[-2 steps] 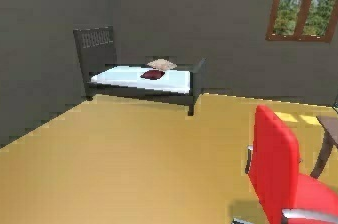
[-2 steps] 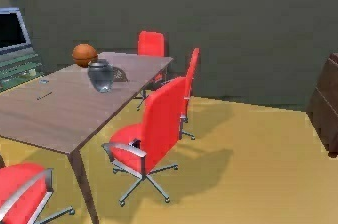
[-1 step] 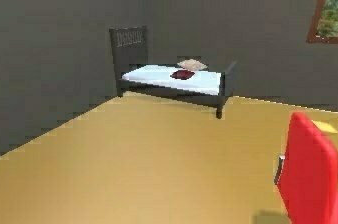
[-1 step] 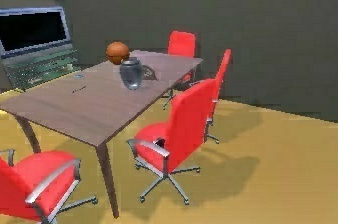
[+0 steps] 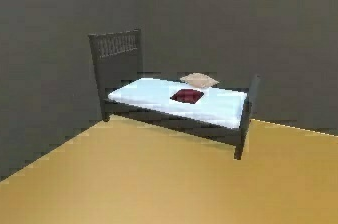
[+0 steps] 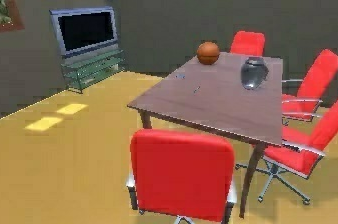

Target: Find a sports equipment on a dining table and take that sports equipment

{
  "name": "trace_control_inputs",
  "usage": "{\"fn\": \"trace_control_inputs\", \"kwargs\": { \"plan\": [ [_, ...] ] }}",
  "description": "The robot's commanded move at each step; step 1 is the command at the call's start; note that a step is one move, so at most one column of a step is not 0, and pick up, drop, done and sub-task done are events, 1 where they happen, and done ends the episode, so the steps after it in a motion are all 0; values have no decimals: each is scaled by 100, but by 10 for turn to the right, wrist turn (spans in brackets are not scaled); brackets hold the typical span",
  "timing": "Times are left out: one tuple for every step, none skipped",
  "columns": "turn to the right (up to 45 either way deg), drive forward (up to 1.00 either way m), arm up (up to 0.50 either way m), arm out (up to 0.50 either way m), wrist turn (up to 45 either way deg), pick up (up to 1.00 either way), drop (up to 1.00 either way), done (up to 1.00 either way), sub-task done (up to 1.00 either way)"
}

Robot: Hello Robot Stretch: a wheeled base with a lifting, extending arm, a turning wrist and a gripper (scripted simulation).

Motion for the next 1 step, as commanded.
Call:
{"fn": "trace_control_inputs", "kwargs": {
  "plan": [
    [-450, 0, 0, 0, 0, 0, 0, 0, 0]
  ]
}}
